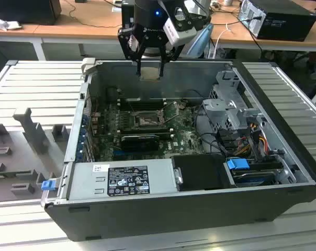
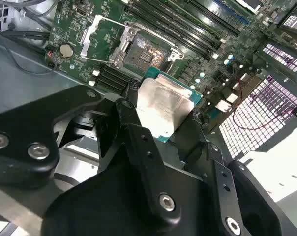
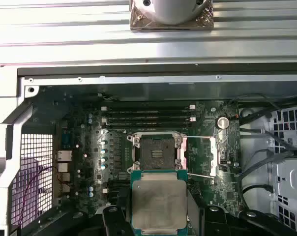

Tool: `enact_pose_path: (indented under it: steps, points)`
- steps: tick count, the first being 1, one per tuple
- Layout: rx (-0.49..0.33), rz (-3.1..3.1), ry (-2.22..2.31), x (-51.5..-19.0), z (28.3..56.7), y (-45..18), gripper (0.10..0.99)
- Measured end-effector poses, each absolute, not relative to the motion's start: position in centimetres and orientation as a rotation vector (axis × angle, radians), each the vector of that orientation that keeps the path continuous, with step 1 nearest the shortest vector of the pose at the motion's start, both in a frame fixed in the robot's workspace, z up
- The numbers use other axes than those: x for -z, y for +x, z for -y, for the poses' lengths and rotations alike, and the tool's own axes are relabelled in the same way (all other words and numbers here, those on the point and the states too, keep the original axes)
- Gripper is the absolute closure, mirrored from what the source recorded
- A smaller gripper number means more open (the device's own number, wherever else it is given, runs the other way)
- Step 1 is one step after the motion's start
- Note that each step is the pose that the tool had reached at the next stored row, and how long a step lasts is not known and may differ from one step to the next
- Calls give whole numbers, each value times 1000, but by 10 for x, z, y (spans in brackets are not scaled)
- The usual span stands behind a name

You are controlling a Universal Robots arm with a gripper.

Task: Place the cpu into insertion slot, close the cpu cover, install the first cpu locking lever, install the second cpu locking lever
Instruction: 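Place the cpu into insertion slot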

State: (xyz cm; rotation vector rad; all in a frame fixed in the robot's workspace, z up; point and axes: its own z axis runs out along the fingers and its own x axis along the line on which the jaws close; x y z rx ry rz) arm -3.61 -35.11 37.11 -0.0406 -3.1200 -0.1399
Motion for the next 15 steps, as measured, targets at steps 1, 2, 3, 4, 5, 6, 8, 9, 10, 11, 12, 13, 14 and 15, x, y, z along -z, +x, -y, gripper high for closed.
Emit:
enact_pose_path:
  steps: [1, 2, 3, 4, 5, 6, 8, 9, 10, 11, 12, 13, 14, 15]
  points:
    - [140, 3120, -51, -371, 351, -36, 545]
    - [140, 3120, -58, -371, 351, -36, 545]
    - [140, 3120, -62, -371, 351, -36, 545]
    - [140, 3120, -66, -371, 351, -36, 545]
    - [140, 3120, -69, -371, 351, -36, 545]
    - [140, 3120, -70, -371, 351, -36, 545]
    - [140, 3120, -74, -371, 351, -36, 545]
    - [140, 3120, -76, -371, 351, -36, 545]
    - [140, 3120, -78, -371, 351, -36, 545]
    - [140, 3120, -81, -371, 351, -36, 545]
    - [140, 3120, -81, -371, 351, -36, 545]
    - [140, 3120, -81, -371, 351, -36, 545]
    - [140, 3120, -81, -371, 351, -36, 545]
    - [140, 3120, -81, -371, 351, -36, 545]
